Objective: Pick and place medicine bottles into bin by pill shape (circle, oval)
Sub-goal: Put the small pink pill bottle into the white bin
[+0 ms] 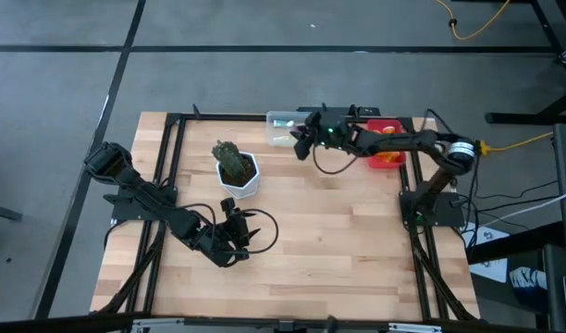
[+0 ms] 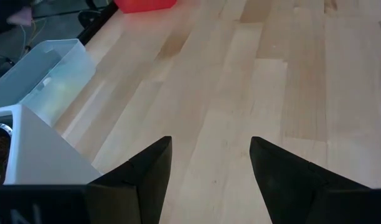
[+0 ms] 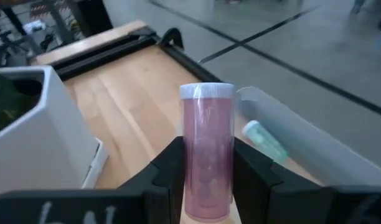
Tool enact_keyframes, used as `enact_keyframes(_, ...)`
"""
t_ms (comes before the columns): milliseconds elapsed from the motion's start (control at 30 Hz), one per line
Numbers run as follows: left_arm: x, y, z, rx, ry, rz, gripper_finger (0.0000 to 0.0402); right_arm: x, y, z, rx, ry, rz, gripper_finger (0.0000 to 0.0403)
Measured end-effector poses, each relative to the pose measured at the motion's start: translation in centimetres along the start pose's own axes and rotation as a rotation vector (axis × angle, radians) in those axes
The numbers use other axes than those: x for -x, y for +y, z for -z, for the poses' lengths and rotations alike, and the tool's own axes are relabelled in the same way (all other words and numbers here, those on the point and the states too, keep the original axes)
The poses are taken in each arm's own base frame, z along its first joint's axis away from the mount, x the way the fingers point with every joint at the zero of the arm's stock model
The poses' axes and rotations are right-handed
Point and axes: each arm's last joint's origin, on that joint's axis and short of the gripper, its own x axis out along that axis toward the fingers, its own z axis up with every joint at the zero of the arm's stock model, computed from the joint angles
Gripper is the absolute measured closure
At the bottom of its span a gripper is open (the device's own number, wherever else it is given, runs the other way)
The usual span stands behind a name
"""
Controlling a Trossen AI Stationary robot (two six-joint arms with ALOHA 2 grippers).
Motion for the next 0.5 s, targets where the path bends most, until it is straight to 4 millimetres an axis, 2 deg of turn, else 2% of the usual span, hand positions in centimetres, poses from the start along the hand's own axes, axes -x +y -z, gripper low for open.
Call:
enact_keyframes(233, 0.0, 0.0, 0.0, -0.001, 0.000, 0.000, 0.0191, -4.4, -1.2, -0.1, -0.050, 0.036, 0.014, 0.0297)
enact_keyframes(367, 0.0, 0.0, 0.0, -0.003, 0.001, 0.000, 0.0191, -5.7, -1.3, -0.1, -0.029, 0.042, 0.018, 0.0286)
enact_keyframes(500, 0.0, 0.0, 0.0, -0.002, 0.001, -0.001, 0.0191, -6.1, -1.3, -0.3, -0.015, 0.037, 0.017, 0.0262)
